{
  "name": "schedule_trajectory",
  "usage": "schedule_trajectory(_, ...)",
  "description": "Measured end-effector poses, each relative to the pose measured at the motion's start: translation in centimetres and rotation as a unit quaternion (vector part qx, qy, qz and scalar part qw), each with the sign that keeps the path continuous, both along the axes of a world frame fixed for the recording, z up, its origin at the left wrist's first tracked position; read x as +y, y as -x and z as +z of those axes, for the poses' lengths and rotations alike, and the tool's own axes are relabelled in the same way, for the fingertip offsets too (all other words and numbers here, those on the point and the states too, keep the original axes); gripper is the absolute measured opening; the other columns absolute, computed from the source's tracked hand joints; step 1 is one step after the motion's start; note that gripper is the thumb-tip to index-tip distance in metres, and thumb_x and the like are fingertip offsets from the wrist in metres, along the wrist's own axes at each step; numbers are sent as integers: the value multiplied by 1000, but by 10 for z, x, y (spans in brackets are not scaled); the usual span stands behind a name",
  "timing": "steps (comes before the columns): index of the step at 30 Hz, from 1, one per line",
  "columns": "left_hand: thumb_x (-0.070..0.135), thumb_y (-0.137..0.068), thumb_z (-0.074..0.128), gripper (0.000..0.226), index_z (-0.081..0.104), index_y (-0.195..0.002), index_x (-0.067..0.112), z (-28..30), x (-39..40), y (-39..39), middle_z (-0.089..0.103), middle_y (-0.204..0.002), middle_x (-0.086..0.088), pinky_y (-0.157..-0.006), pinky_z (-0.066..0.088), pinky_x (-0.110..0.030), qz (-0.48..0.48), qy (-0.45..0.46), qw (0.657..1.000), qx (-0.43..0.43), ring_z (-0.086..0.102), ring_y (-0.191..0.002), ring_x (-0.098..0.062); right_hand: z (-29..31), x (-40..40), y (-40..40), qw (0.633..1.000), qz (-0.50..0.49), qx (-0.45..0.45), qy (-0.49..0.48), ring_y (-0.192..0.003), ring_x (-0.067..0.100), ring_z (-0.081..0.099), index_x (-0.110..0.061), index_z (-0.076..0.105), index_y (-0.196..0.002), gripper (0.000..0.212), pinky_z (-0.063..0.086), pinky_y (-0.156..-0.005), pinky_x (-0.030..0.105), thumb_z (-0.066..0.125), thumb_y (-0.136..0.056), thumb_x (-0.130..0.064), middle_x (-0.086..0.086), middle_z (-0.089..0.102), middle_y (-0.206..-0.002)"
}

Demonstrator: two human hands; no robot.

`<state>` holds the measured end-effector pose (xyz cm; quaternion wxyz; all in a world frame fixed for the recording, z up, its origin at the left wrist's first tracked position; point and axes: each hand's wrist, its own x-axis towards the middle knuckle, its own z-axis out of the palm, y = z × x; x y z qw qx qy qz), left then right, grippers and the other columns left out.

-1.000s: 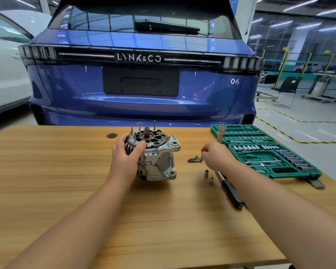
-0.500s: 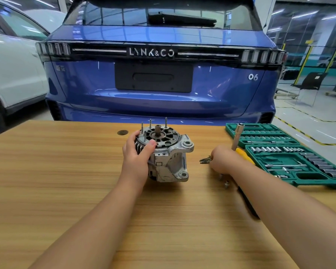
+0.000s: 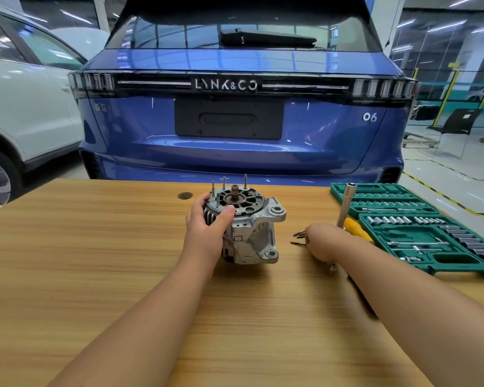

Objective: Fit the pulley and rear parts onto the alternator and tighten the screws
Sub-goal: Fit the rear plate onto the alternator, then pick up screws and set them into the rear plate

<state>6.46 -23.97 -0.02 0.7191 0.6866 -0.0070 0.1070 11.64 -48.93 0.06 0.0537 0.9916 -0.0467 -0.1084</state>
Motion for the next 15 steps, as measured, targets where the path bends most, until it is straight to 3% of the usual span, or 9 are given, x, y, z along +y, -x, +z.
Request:
schedule_trajectory(6,59,-76,67,74,38,-142,44,7,3,2,47,-143,3,-97,53,-52,2,-32,999,8,56,-122,-27,32,7,22,977,35,-147,-148,-89,16,61,-17,64,-120,22,54,-78,28,55,-102,-22,1,65,-102)
schedule_trajectory(10,52,-88,67,67,35,-146,41,6,5,3,44,-146,1,-98,52,-52,2,-41,999,5,54,-124,-28,60,12,49,909,63,-296,-288,-92,16,61,-17,68,-123,26,51,-77,30,53,-103,-26,-1,68,-106)
schedule_trajectory(13,51,-90,67,65,34,-145,43,7,4,4,43,-147,1,-99,52,-52,-1,-38,999,9,54,-124,-28,81,21,66,844,75,-388,-364,-87,11,60,-19,66,-119,21,47,-73,28,59,-100,-26,-10,65,-94)
schedule_trajectory(15,50,-91,67,65,33,-146,43,8,3,5,42,-147,1,-99,52,-52,-1,-33,999,12,54,-124,-28,93,32,76,819,94,-408,-391,-83,4,59,-23,66,-109,13,47,-70,24,63,-98,-28,-17,63,-88)
